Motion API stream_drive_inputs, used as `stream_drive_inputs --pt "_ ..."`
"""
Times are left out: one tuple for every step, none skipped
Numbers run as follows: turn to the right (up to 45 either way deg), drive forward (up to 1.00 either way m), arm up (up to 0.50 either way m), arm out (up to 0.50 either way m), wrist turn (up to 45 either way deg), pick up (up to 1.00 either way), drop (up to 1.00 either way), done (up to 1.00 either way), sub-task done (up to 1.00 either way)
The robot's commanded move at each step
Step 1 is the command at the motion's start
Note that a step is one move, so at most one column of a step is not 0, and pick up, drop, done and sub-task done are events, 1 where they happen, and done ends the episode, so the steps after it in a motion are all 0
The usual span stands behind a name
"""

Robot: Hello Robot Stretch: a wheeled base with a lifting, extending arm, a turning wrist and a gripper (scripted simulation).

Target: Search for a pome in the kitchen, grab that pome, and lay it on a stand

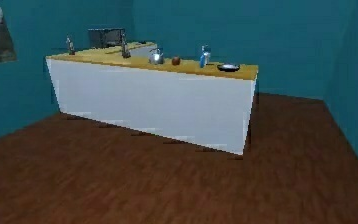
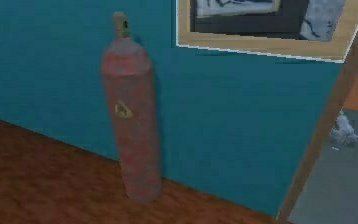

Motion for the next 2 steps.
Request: stream_drive_inputs --pt "18.0 0.00 0.00 0.00 0.0 0.00 0.00 0.00 0.00" --pt "0.0 1.00 0.00 0.00 0.0 0.00 0.00 0.00 0.00"
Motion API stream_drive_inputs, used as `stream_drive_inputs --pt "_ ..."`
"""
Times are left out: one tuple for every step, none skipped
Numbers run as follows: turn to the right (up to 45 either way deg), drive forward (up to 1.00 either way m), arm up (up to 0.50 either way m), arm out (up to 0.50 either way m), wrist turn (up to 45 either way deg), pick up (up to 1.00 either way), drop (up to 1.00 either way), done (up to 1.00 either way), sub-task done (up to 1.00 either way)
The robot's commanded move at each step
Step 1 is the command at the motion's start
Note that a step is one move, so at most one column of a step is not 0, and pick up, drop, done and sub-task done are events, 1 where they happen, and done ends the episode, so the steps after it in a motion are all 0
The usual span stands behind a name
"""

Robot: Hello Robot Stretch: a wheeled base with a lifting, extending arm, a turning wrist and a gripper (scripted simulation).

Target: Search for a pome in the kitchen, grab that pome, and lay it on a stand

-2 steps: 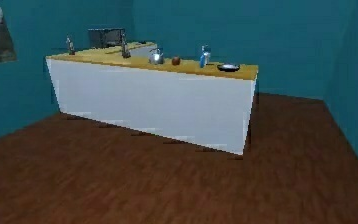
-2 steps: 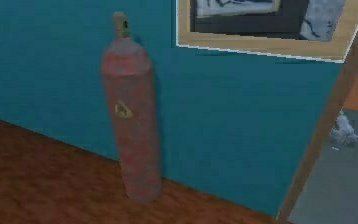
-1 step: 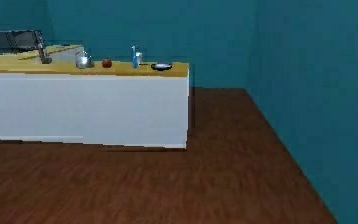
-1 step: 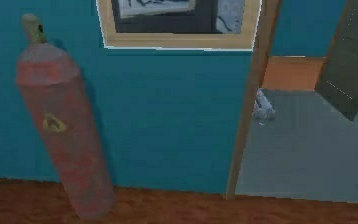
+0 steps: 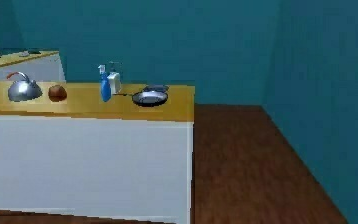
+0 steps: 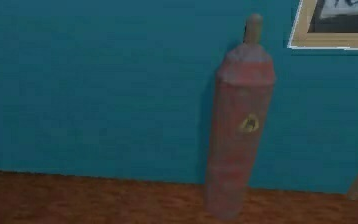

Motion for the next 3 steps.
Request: stream_drive_inputs --pt "0.0 0.70 0.00 0.00 0.0 0.00 0.00 0.00 0.00" --pt "-45.0 0.00 0.00 0.00 0.0 0.00 0.00 0.00 0.00" --pt "-45.0 0.00 0.00 0.00 0.0 0.00 0.00 0.00 0.00"
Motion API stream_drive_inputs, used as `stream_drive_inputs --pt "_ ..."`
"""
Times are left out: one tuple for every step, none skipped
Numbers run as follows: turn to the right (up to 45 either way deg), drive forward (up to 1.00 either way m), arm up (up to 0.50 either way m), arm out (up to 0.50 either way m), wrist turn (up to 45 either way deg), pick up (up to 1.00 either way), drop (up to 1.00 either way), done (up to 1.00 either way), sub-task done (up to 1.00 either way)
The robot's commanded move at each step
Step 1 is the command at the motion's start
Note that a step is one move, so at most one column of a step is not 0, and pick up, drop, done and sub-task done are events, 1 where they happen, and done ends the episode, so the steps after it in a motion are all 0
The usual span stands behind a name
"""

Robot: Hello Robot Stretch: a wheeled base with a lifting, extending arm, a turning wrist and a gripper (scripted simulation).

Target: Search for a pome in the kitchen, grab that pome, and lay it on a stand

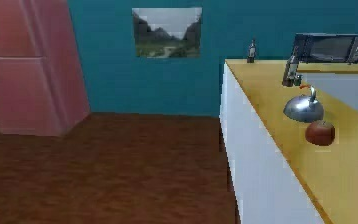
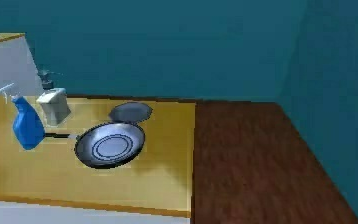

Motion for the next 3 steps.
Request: stream_drive_inputs --pt "-45.0 0.00 0.00 0.00 0.0 0.00 0.00 0.00 0.00" --pt "45.0 0.00 0.00 0.00 0.0 0.00 0.00 0.00 0.00" --pt "9.0 0.00 0.00 0.00 0.0 0.00 0.00 0.00 0.00"
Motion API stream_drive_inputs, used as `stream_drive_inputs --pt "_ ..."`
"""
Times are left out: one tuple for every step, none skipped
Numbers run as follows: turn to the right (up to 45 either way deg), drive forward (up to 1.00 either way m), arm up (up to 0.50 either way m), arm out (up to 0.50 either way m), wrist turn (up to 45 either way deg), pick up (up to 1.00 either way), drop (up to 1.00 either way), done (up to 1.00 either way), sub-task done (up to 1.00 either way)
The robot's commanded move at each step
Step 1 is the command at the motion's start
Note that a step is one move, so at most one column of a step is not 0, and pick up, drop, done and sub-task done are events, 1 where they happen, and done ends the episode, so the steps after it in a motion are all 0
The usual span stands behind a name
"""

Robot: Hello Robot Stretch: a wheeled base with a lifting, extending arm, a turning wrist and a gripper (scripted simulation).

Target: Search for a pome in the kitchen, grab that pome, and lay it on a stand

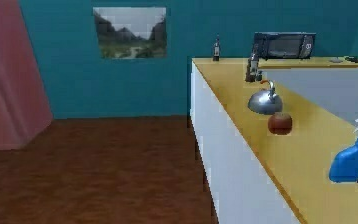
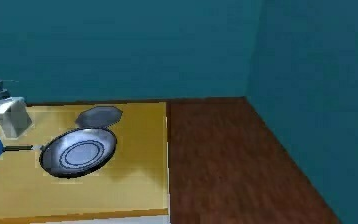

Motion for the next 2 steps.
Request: stream_drive_inputs --pt "0.0 0.55 0.00 0.00 0.0 0.00 0.00 0.00 0.00" --pt "-30.0 0.00 0.00 0.00 0.0 0.00 0.00 0.00 0.00"
